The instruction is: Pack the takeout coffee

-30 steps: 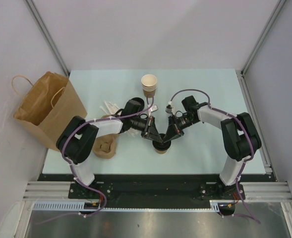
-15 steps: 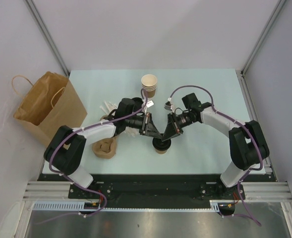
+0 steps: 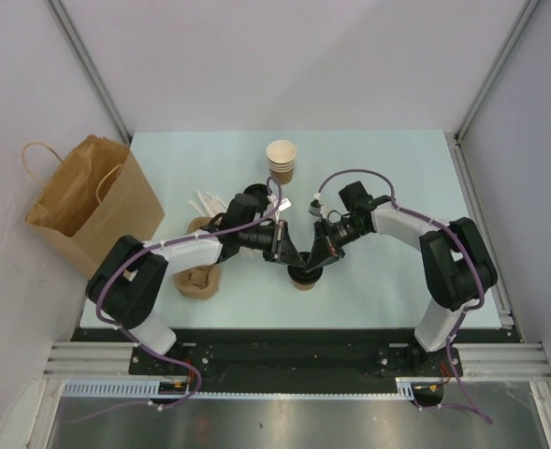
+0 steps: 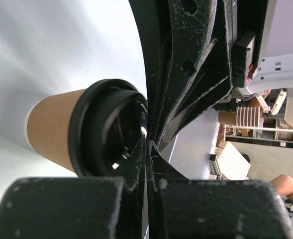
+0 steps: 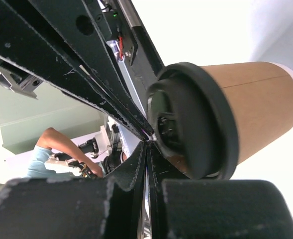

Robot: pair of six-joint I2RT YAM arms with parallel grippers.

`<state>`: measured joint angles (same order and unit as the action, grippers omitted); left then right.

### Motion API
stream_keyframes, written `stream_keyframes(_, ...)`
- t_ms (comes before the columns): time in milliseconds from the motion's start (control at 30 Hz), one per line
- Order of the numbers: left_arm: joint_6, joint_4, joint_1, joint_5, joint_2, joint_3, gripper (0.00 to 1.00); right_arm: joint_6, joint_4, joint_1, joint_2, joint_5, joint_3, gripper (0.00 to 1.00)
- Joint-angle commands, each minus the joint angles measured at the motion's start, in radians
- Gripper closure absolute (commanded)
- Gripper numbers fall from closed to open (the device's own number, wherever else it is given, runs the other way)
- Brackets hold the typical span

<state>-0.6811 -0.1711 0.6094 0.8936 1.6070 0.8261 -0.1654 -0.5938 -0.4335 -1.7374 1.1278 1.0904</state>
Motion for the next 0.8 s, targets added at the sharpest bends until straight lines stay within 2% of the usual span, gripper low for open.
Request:
stream_keyframes(0,-0.003,-0.001,0.062,0.061,0.004,0.002,1.0,-0.008,0.098,0.007,-0.03,-0.046,0.011,0.96)
stream_keyframes(500,-0.041,-0.053,0.078,0.079,-0.053,-0.031,1.0,0.017,0.078,0.012,-0.031,-0.054,0.011,0.97)
stream_keyframes(767,0.006,-0.044,0.029,0.084,-0.156,-0.054,1.0,0.061,0.058,0.038,0.079,0.032,0.011,0.99)
